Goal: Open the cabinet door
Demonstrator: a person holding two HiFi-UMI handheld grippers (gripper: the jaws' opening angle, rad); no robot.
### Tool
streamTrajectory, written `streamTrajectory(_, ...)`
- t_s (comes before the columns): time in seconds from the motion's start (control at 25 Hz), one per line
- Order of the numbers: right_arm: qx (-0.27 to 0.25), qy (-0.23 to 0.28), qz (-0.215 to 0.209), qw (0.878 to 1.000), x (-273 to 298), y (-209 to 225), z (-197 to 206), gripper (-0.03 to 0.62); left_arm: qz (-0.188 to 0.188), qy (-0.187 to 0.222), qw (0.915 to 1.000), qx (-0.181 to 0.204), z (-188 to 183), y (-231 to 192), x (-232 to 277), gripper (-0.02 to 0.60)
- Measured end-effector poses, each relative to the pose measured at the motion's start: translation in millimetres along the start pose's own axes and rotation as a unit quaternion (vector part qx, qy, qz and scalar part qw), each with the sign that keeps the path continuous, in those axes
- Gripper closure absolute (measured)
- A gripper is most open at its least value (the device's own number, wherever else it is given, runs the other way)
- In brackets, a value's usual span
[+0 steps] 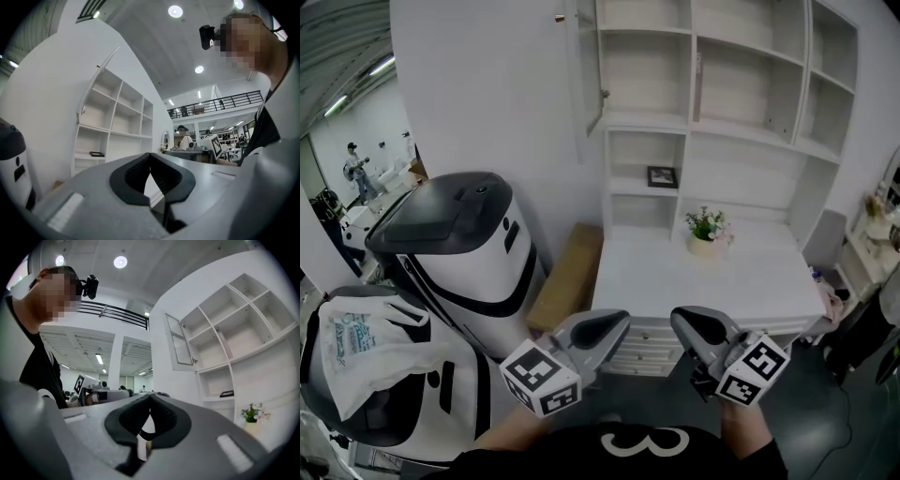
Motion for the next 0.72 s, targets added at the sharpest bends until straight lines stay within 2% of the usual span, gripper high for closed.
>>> streamTrajectory(0.12, 0.001, 0.001, -0.005, 1.000, -2, -5, 3, 0.591, -0.001, 0.001, 0.9999, 0.012, -3, 1, -4, 0.572)
streamTrajectory(0.48, -0.020, -0.033, -0.003, 0.999, 0, -15, 23, 0.591, -0.017, -0.002, 0.9998, -0.006, 10, 0, -15, 0.572)
streamTrajectory(0.72, -0.007, -0.038, -0.004, 0.999, -1, -12, 31, 0.591, -0.020, -0.012, 0.9996, -0.015, 19, -1, -12, 0.572)
Point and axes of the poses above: the fingertips, and each gripper's own axes: x forward along the fingers, y to its right, z out of its underside, the point moved 7 cm from there along -x, backward along the fingers, and after that the axes turned 6 degrees about z, right-handed, at the moved point
